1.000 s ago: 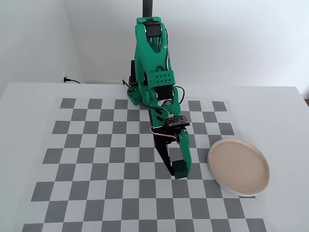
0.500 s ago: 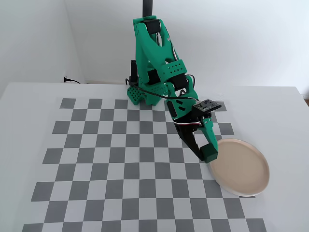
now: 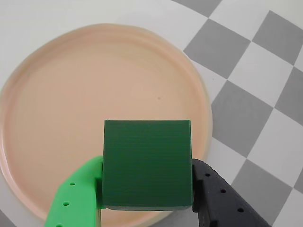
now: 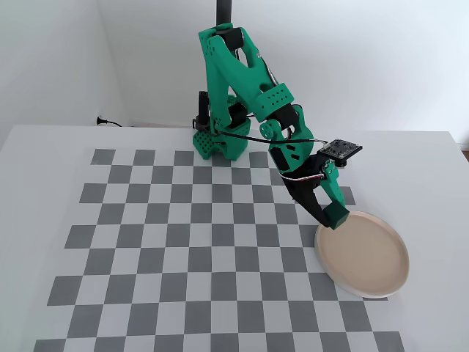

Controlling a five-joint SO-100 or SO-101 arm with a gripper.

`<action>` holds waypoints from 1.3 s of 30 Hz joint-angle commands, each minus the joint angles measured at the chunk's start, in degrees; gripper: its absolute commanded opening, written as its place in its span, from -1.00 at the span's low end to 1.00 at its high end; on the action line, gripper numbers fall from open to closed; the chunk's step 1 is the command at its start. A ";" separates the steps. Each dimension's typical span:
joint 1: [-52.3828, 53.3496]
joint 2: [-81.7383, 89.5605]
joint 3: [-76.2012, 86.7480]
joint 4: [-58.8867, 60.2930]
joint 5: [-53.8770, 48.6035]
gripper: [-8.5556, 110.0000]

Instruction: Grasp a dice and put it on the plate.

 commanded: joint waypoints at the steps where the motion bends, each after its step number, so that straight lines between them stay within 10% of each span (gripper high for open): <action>1: -0.88 -1.67 -8.70 0.09 -0.18 -0.93; 39: -6.15 -28.13 -33.13 3.08 0.09 -0.57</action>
